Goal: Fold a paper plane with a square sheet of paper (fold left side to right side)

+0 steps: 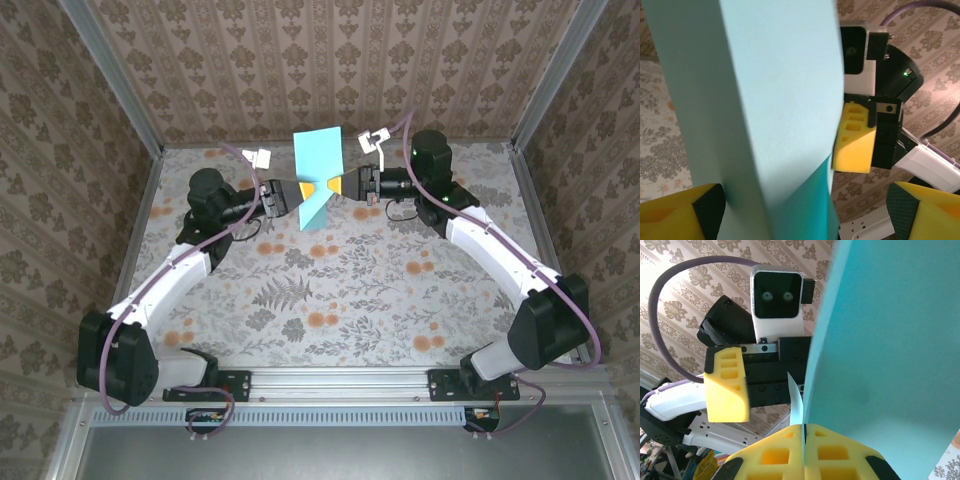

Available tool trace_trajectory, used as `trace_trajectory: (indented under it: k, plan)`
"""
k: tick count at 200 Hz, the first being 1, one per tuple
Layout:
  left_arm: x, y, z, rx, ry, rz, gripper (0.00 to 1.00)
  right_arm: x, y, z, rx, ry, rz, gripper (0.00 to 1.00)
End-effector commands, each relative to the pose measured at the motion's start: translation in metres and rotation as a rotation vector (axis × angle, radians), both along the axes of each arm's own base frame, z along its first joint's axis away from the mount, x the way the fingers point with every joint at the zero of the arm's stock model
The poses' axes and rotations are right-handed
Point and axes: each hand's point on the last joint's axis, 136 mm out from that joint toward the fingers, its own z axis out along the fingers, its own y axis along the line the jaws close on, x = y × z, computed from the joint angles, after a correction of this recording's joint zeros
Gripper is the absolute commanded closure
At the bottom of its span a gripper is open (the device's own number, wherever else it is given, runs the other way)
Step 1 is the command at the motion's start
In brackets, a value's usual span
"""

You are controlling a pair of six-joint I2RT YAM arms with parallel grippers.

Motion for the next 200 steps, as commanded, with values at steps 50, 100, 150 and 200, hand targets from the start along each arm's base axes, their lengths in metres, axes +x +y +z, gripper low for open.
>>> trace_trajectory:
  k: [50, 100, 150, 200]
  plan:
    - [-0.01, 0.001, 0.031, -0.036, -0.094, -0.01, 0.53, 0.002, 0.0, 0.004, 0.012, 0.001, -0.016, 0.92]
    - [-0.006, 0.001, 0.024, -0.01, -0.08, 0.004, 0.83, 0.005, -0.004, -0.002, 0.001, 0.021, -0.037, 0.84]
    - [-0.006, 0.002, -0.02, 0.233, -0.046, 0.096, 0.96, 0.016, -0.047, -0.026, -0.106, 0.051, -0.237, 0.62]
    - [-0.019, 0.011, -0.085, 0.695, -0.018, 0.25, 1.0, 0.02, -0.132, -0.079, -0.446, 0.092, -0.628, 0.43]
